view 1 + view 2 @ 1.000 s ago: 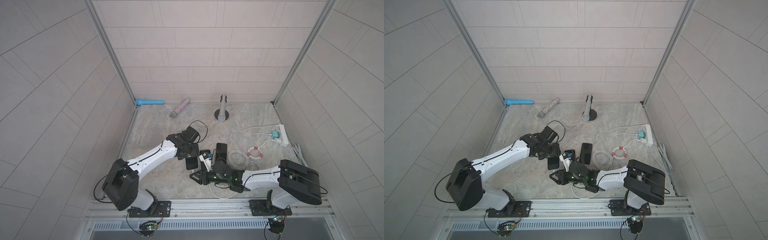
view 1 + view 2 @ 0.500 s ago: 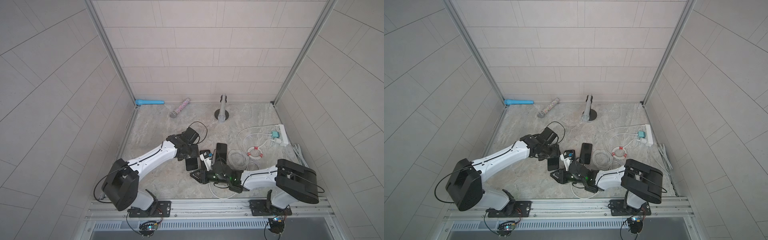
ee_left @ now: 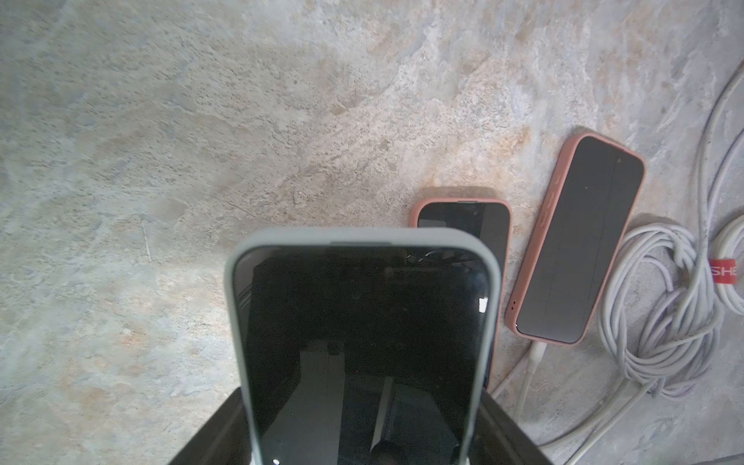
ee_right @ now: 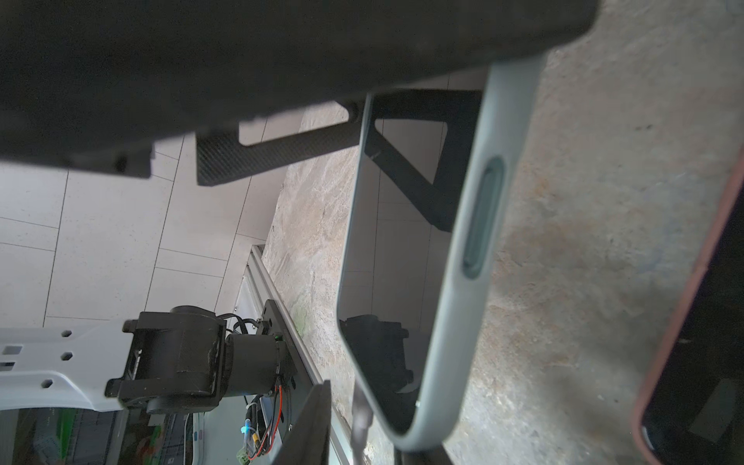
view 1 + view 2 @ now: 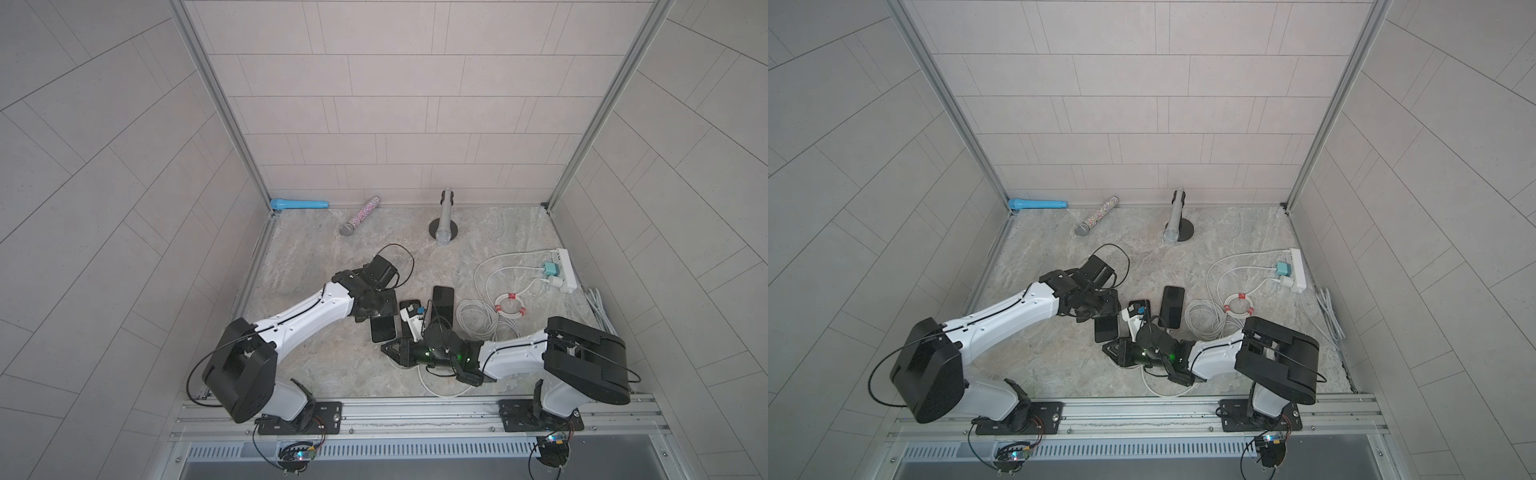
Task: Unplug the charging cable from the phone
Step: Remove the charging cable from the phone.
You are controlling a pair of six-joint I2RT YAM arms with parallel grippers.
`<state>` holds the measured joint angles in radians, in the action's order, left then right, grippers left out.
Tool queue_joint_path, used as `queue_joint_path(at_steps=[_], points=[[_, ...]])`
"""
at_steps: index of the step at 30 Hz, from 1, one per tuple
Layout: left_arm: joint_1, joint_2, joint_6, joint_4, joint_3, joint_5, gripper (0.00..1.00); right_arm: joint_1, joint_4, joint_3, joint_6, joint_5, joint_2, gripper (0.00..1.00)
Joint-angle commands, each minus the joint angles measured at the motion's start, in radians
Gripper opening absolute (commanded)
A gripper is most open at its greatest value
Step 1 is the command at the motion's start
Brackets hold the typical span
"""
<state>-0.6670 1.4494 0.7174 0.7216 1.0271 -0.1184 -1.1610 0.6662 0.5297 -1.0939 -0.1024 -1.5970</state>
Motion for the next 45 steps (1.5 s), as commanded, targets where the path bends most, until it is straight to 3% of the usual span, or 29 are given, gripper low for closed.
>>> queue_joint_path(at_steps=[1, 15, 28, 45], points=[[0.000, -0.034, 0.002, -0.014, -0.003, 0.016, 0.00, -0.003, 0.031, 0.012, -0.010, 0.020, -0.011, 0.27], [-0.003, -0.030, 0.033, -0.027, -0.015, 0.013, 0.00, -0.003, 0.068, 0.010, -0.025, 0.008, -0.027, 0.17], [-0.003, -0.021, 0.031, -0.033, -0.027, -0.007, 0.00, -0.003, 0.092, 0.003, -0.053, 0.007, -0.038, 0.00], [-0.001, 0.020, 0.020, -0.036, 0.013, -0.065, 0.00, -0.019, 0.146, -0.049, -0.098, 0.021, -0.027, 0.00]])
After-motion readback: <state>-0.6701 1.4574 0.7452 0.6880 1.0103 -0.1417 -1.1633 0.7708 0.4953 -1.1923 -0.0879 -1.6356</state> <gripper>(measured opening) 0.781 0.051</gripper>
